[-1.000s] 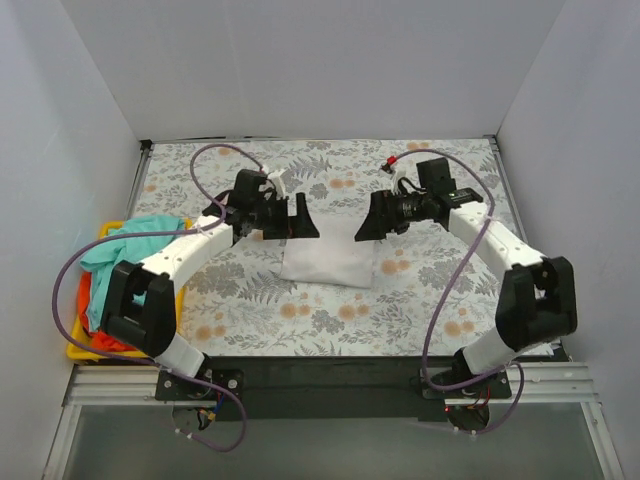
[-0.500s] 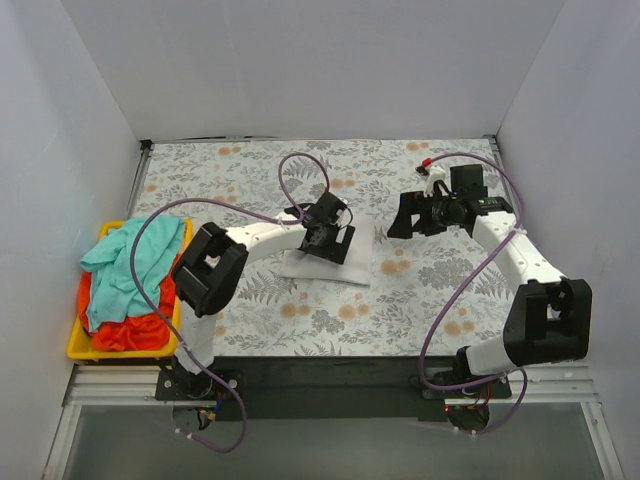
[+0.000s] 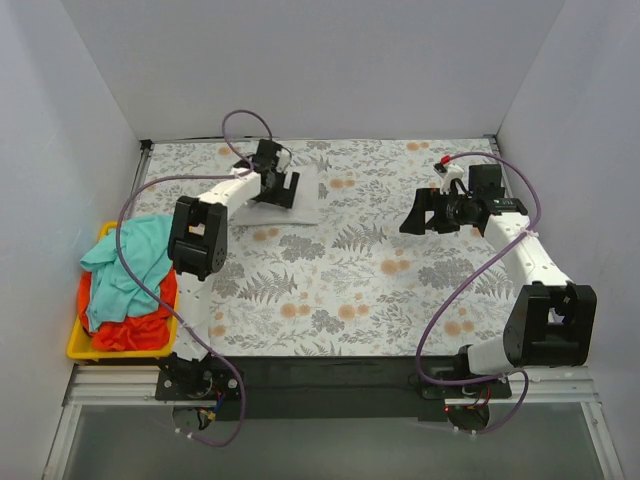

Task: Fold and stack the t-shirts
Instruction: Neatly place the folded tshirt to the corner

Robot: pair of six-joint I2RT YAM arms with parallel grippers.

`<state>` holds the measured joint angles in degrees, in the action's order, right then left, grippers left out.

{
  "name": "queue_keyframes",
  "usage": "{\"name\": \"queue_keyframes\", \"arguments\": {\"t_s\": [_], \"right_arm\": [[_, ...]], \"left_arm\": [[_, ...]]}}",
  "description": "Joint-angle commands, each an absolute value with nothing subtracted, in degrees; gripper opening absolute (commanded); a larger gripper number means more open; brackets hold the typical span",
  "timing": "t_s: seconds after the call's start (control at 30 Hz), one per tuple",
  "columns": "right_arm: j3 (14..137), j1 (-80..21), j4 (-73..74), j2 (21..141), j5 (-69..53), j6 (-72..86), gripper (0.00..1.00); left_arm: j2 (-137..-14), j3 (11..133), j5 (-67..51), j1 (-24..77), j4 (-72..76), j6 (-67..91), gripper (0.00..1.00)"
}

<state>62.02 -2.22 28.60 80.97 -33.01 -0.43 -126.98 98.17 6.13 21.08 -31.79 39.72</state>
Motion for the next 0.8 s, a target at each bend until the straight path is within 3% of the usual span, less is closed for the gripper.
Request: {"name": "queue_keyframes", "arguments": {"t_s": [0.0,0.2,0.43,0.77], "right_arm": [[61.35,-1.67,28.21,80.77,-34.63,-1.32,0.99],[60.82,-0.62,29.0,79.98,-34.63,-1.93,0.98],[60.64,-0.61,29.0,80.33,-35.07,-2.2,0.98],[60.29,-0.53,28.83,80.77,-35.51,-2.29,0.98]], "left_arm": [[-135.78,105.07,8.02,11.63,-42.0,27.09,0.89],[-145.36,125.03,0.62,0.1,-52.28,15.22,0.89],[-144.75,121.64,2.37,-6.5,-49.66,5.72,0.88],[-148.01,124.28,3.6,-10.99,-48.52,10.89,0.86]]}}
